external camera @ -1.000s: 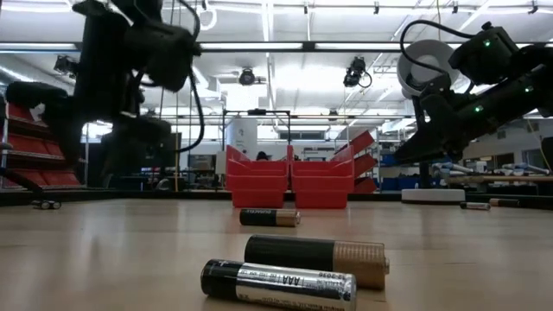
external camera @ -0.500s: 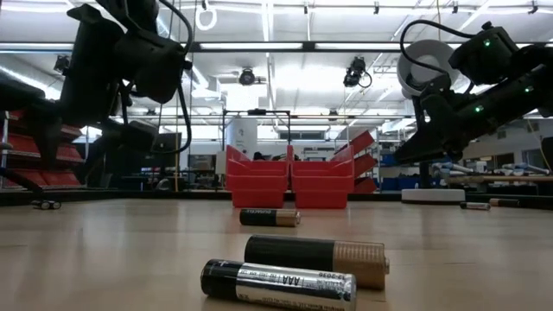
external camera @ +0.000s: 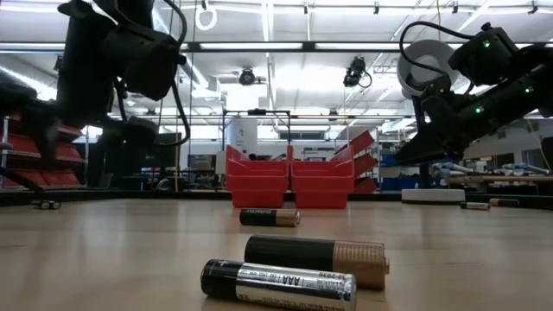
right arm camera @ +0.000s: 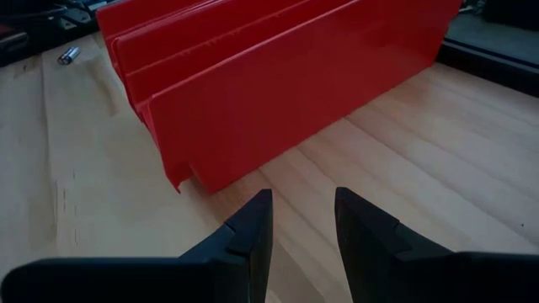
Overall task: Sort batteries
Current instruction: Put the silver battery into the right red bin
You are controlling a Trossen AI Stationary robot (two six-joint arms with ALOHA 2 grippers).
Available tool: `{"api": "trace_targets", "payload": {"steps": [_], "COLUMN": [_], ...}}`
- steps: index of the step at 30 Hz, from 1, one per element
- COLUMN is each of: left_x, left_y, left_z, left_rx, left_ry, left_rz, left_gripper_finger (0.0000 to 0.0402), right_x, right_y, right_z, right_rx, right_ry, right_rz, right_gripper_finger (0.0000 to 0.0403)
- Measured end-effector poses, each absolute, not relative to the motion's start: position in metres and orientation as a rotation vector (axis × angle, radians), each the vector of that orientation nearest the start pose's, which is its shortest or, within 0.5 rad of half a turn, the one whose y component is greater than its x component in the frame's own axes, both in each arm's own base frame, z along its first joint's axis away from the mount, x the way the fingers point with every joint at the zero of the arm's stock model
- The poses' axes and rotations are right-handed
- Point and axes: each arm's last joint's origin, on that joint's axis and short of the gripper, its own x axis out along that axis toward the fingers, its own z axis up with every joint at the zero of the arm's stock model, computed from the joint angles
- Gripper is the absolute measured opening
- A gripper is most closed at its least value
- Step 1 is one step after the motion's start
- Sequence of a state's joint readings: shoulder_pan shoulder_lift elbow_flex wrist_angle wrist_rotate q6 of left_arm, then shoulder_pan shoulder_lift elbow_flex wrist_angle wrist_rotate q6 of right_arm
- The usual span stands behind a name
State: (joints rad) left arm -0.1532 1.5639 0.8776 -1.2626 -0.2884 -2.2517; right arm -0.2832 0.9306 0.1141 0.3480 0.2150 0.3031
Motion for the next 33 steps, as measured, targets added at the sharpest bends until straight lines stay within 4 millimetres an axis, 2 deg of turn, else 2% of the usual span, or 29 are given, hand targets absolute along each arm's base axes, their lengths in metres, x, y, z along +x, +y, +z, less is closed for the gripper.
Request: {"api": "trace_targets", "payload": {"steps": [5, 10, 17, 26, 33], "left_x": [0.209, 0.206, 0.205, 0.21, 0.21], "left_y": [-0.026, -0.026, -0.025, -0.021, -0.015], "left_z": [0.152, 0.129, 0.129, 0.142, 0.149], "left_rx": [-1.135, -1.242, -1.223, -0.959, -0.685], "left_ry": [0.695, 0.635, 0.628, 0.736, 1.003], "left_rz": [1.927, 1.851, 1.856, 1.739, 1.593], "left_gripper_finger": [0.0209, 0.0209, 0.0209, 0.0209, 0.0209], "right_x": [0.151, 0.151, 0.151, 0.151, 0.151], "right_y": [-0.05, -0.05, -0.05, -0.05, -0.05], "right_z": [0.134, 0.134, 0.134, 0.134, 0.134], "right_rx": [0.308, 0.308, 0.3, 0.297, 0.297], "right_ry": [0.397, 0.403, 0.404, 0.402, 0.401], "right_rz": [-0.557, -0.558, -0.556, -0.556, -0.556], "right_gripper_finger": [0.0117, 0.0117, 0.0117, 0.0117, 0.0117]}}
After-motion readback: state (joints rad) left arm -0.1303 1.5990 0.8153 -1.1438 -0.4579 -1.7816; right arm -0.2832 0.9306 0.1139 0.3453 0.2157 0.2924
